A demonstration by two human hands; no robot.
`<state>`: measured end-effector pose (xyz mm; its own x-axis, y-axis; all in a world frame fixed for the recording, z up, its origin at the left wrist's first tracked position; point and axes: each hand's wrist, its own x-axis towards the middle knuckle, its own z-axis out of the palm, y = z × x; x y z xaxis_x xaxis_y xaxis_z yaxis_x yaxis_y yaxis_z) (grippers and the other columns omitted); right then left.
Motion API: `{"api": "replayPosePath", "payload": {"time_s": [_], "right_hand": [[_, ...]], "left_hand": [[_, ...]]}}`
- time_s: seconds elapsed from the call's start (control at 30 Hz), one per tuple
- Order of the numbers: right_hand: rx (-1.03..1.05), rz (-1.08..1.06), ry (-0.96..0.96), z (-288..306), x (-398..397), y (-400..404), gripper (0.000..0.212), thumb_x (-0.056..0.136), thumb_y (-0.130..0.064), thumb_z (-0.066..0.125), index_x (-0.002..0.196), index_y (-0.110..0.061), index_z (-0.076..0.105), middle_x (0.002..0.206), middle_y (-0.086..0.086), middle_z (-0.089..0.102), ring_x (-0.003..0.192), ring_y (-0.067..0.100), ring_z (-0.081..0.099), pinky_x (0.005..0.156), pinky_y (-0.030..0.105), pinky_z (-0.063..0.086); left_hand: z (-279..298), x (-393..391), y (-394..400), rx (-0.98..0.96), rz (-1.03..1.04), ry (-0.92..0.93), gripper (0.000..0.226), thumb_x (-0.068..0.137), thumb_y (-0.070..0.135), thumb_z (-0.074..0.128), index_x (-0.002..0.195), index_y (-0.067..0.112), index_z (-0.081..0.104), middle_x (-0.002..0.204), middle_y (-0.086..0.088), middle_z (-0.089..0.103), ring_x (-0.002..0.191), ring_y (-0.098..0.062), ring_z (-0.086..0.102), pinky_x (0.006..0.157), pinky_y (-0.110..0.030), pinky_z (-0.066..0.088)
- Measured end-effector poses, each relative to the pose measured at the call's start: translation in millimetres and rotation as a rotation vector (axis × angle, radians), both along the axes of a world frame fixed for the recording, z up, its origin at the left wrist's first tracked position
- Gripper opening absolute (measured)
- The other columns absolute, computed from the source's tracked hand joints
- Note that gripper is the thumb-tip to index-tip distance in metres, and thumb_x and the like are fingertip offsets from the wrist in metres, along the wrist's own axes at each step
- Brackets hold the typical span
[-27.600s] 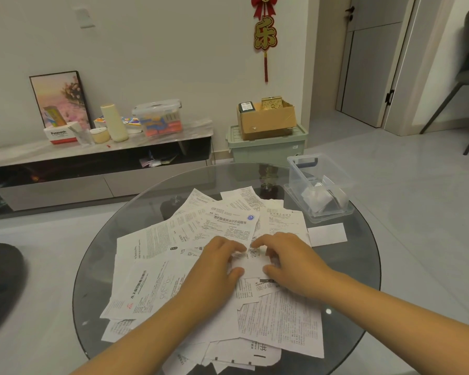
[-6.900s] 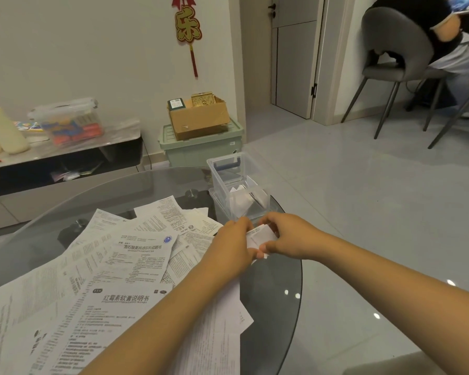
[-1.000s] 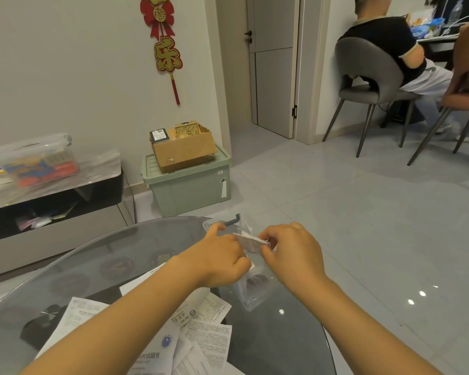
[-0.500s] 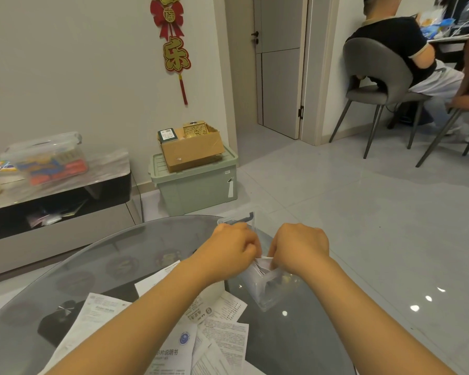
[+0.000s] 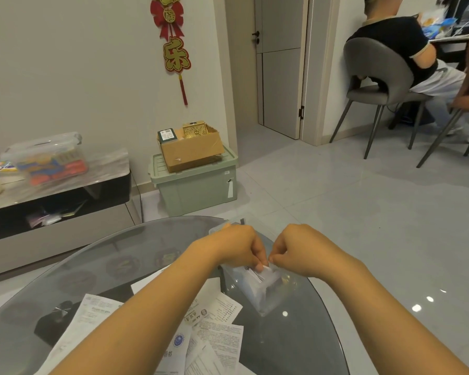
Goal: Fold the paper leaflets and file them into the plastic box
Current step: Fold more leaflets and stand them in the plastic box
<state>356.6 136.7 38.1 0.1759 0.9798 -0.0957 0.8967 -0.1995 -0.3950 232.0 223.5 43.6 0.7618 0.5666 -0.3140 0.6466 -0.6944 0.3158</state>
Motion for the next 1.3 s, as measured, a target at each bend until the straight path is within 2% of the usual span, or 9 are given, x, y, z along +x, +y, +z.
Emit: {"api": "replayPosePath", "payload": {"time_s": [0.1,0.17,0.23,0.3,0.47,0.67,0.93,1.07,1.3], "right_hand": [[0.048,0.052,0.077,-2,8,-10,0.018,0.083,-0.025,0.056,0.087,-0.021,0.073,0.082,-0.002,0.065,0.073,0.014,0.061,0.064,0.024,0.05],[0.027,0.133,0.16,-5,13,-17,0.014,0.081,-0.035,0.06,0.091,-0.035,0.07,0.104,-0.007,0.059,0.092,0.007,0.054,0.078,0.024,0.049],[0.008,0.222,0.173,-8,16,-23,0.027,0.08,-0.041,0.064,0.106,-0.034,0.067,0.121,-0.014,0.051,0.109,0.0,0.036,0.09,0.021,0.039],[0.013,0.263,0.138,-11,16,-26,0.038,0.08,-0.042,0.067,0.115,-0.027,0.064,0.124,-0.017,0.045,0.112,-0.001,0.027,0.092,0.019,0.035],[0.071,0.265,0.143,-15,14,-26,0.038,0.08,-0.039,0.068,0.114,-0.022,0.065,0.122,-0.015,0.045,0.11,0.0,0.025,0.089,0.016,0.031],[0.06,0.259,0.125,-17,13,-24,0.041,0.084,-0.026,0.063,0.124,-0.023,0.055,0.127,-0.012,0.039,0.115,0.004,0.027,0.094,0.019,0.036],[0.141,0.2,0.144,-21,12,-24,0.043,0.083,-0.023,0.064,0.124,-0.027,0.053,0.121,-0.009,0.043,0.106,0.0,0.03,0.09,0.018,0.036],[0.202,0.158,0.157,-23,8,-25,0.04,0.082,-0.025,0.067,0.12,-0.027,0.054,0.112,-0.011,0.044,0.101,0.001,0.033,0.088,0.016,0.036],[0.303,0.112,0.137,-28,-6,-29,0.039,0.084,-0.024,0.068,0.121,-0.021,0.057,0.113,-0.011,0.049,0.117,0.005,0.034,0.091,0.016,0.039]], "left_hand": [[0,1,-1,-0.004,-0.017,0.077,0.015,0.087,0.033,0.061,0.095,0.034,0.073,0.066,0.024,0.055,0.069,-0.001,0.05,0.067,-0.009,0.036],[-2,0,-2,-0.01,-0.003,0.129,0.021,0.084,0.041,0.055,0.068,0.041,0.069,0.076,0.02,0.059,0.093,-0.009,0.049,0.096,-0.028,0.033],[-5,0,-1,0.032,0.0,0.178,0.027,0.072,0.047,0.045,0.054,0.042,0.064,0.093,0.012,0.059,0.112,-0.02,0.041,0.105,-0.043,0.024],[-6,3,-5,0.057,-0.023,0.225,0.029,0.071,0.046,0.038,0.066,0.04,0.066,0.107,0.007,0.054,0.117,-0.021,0.034,0.103,-0.043,0.02],[-3,9,-15,0.095,-0.134,0.328,0.028,0.095,0.018,0.036,0.087,0.013,0.062,0.096,-0.008,0.058,0.11,-0.022,0.043,0.109,-0.041,0.008],[-1,13,-15,-0.007,-0.004,0.339,0.035,0.099,0.031,0.025,0.094,0.02,0.058,0.098,0.001,0.049,0.104,-0.02,0.03,0.105,-0.038,0.017],[2,3,-15,-0.048,0.042,0.165,0.034,0.096,0.029,0.037,0.11,0.031,0.067,0.124,0.005,0.059,0.119,-0.017,0.046,0.105,-0.034,0.031],[-2,-4,-12,-0.065,0.072,0.052,0.045,0.079,0.041,0.033,0.106,0.037,0.069,0.124,0.008,0.061,0.12,-0.02,0.046,0.104,-0.04,0.037],[2,-10,-9,0.07,0.003,0.024,0.044,0.098,0.02,0.026,0.114,0.033,0.065,0.136,0.007,0.053,0.134,-0.013,0.033,0.118,-0.04,-0.002]]}}
